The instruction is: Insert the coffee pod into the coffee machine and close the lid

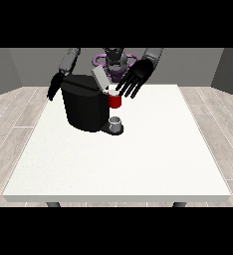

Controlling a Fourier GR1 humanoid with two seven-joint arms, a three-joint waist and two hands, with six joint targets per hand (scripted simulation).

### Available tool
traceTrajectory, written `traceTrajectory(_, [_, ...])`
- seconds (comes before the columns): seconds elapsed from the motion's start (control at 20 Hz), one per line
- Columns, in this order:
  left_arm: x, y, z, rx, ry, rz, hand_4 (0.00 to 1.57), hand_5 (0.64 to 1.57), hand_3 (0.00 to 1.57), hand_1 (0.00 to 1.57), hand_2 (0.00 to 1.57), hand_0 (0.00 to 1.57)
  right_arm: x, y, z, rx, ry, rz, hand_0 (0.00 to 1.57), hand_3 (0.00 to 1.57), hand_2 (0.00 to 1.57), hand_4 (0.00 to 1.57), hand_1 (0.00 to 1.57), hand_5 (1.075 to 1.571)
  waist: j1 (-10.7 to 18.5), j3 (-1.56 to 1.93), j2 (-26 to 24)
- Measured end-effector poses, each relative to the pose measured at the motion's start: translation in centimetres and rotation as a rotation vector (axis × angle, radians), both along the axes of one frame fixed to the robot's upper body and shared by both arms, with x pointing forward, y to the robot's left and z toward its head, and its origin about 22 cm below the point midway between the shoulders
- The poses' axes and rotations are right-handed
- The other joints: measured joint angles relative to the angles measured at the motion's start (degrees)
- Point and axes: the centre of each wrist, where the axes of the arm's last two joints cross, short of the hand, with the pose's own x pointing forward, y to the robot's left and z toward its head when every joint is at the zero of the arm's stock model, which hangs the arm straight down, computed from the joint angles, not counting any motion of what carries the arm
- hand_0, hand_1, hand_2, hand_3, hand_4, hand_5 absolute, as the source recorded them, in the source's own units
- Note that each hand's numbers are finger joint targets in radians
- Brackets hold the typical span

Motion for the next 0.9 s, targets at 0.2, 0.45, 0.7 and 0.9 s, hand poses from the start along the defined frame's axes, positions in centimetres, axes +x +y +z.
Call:
traceTrajectory(0.2, [-0.2,-1.6,-4.8,-0.044,0.106,-0.040,0.00,1.571,0.00,0.00,0.13,0.00,-1.2,-1.4,-2.4,0.011,0.078,-0.040,0.00,0.00,0.00,0.00,0.00,1.571,3.6,-0.06,-5.5])
traceTrajectory(0.45, [-1.0,-3.0,-10.9,-0.405,0.219,-0.112,0.47,1.571,0.00,0.00,0.00,0.00,-3.7,-3.2,-5.8,0.021,0.176,-0.089,0.00,0.00,0.00,0.00,0.00,1.571,8.2,-0.17,-12.5])
traceTrajectory(0.7, [-3.7,-3.1,-19.7,-0.808,0.374,-0.085,0.39,1.571,0.00,0.00,0.00,0.00,-6.7,-4.6,-8.5,0.021,0.244,-0.148,0.00,0.00,0.00,0.00,0.00,1.571,13.0,-0.21,-19.5])
traceTrajectory(0.9, [-7.3,-2.2,-26.1,-0.951,0.495,-0.023,0.37,1.571,0.00,0.00,0.00,0.00,-8.0,-5.1,-9.0,0.044,0.263,-0.145,0.00,0.00,0.00,0.00,0.00,1.571,15.5,-0.15,-25.6])
